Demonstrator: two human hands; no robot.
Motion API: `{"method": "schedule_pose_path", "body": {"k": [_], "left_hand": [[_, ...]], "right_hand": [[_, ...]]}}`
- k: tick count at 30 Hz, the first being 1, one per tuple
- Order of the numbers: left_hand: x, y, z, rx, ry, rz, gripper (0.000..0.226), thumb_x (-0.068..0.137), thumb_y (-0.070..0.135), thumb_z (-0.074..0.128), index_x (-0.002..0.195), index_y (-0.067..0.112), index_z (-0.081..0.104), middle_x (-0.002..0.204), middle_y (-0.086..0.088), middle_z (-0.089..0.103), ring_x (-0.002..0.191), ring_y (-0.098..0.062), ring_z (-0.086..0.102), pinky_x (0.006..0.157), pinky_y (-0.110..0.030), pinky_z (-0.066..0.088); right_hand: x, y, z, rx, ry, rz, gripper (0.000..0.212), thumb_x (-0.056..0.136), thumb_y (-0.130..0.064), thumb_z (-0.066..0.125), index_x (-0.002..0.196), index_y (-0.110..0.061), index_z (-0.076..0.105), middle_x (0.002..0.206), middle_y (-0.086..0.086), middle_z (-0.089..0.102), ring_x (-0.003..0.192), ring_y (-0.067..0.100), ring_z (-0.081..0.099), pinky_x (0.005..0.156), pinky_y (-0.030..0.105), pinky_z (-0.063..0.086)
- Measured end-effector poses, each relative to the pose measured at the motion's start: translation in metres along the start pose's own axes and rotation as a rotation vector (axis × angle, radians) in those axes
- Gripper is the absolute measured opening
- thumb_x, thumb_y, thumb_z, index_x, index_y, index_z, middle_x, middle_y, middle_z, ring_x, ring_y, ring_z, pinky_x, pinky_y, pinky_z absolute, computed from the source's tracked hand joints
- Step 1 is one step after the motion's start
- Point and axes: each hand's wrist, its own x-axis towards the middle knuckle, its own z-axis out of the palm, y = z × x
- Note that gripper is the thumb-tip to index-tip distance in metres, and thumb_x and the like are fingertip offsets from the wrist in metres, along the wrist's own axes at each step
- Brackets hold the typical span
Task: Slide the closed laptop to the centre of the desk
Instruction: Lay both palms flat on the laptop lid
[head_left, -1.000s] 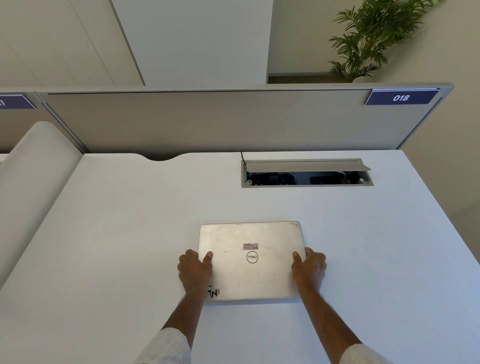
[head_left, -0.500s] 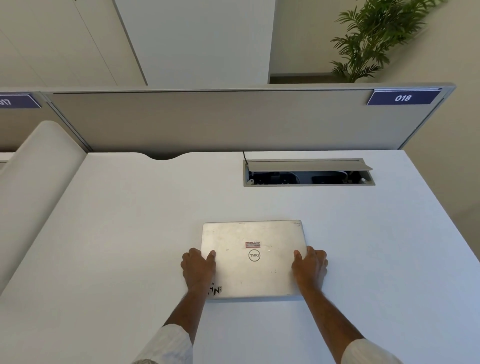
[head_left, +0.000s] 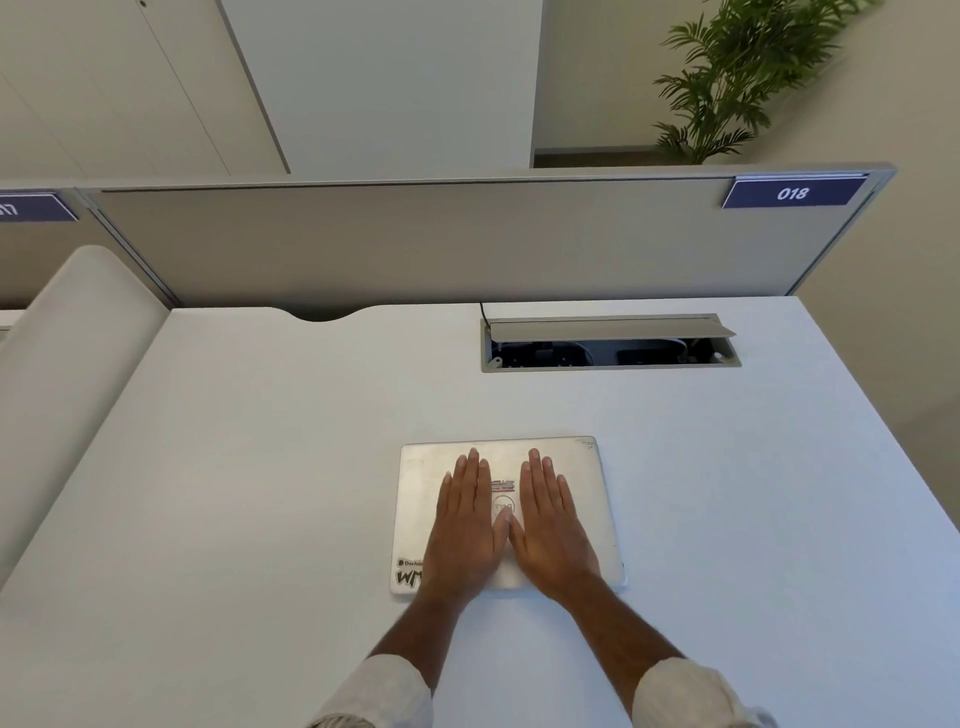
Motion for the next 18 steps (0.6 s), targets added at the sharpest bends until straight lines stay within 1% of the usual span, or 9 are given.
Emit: {"method": "schedule_pose_path", "body": {"k": [2, 5, 11, 15, 18], "left_hand": [[0.0011, 0.0048, -0.0003, 0.02, -0.013, 0.01, 0.066, 0.1, 0.038, 0.031, 0.156, 0.004, 0.023, 0.167, -0.015, 0.017, 0.156, -0.026, 0.013, 0.125, -0.04, 0.009], [0.0028, 0.0067, -0.0004, 0.056, -0.035, 0.0, 0.066, 0.099, 0.037, 0.031, 0.156, 0.002, 0.024, 0.167, -0.017, 0.018, 0.156, -0.029, 0.016, 0.123, -0.042, 0.011], [0.0026, 0.0068, 0.0031, 0.063, -0.046, -0.059, 0.067, 0.101, 0.039, 0.027, 0.157, 0.003, 0.019, 0.169, -0.016, 0.01, 0.157, -0.029, 0.009, 0.125, -0.041, 0.008], [-0.0018, 0.0056, 0.0028, 0.068, -0.041, -0.063, 0.065, 0.101, 0.037, 0.024, 0.156, 0.001, 0.023, 0.168, -0.018, 0.014, 0.156, -0.03, 0.013, 0.124, -0.043, 0.012], [-0.0019, 0.0034, 0.005, 0.067, -0.024, -0.064, 0.065, 0.101, 0.035, 0.028, 0.155, 0.001, 0.025, 0.167, -0.019, 0.017, 0.156, -0.031, 0.016, 0.123, -0.043, 0.014]], "right_hand": [[0.0011, -0.0022, 0.0025, -0.016, -0.003, 0.019, 0.065, 0.101, -0.039, 0.027, 0.156, -0.006, 0.012, 0.166, 0.012, -0.001, 0.153, 0.024, -0.007, 0.124, 0.044, 0.013], [0.0006, -0.002, 0.004, -0.021, -0.012, 0.046, 0.064, 0.101, -0.037, 0.027, 0.155, -0.005, 0.016, 0.166, 0.013, 0.002, 0.153, 0.025, -0.003, 0.123, 0.044, 0.016], [0.0032, -0.0045, -0.001, -0.018, 0.006, 0.075, 0.064, 0.101, -0.041, 0.028, 0.154, -0.007, 0.021, 0.165, 0.013, 0.01, 0.153, 0.028, 0.006, 0.123, 0.044, 0.016], [0.004, -0.0025, -0.0005, -0.016, -0.015, 0.072, 0.064, 0.101, -0.039, 0.027, 0.155, -0.006, 0.018, 0.166, 0.013, 0.006, 0.153, 0.027, 0.002, 0.123, 0.045, 0.018], [0.0063, -0.0033, 0.0021, -0.017, 0.004, 0.062, 0.064, 0.1, -0.039, 0.031, 0.154, -0.006, 0.02, 0.166, 0.013, 0.008, 0.153, 0.027, 0.004, 0.122, 0.046, 0.021]]}}
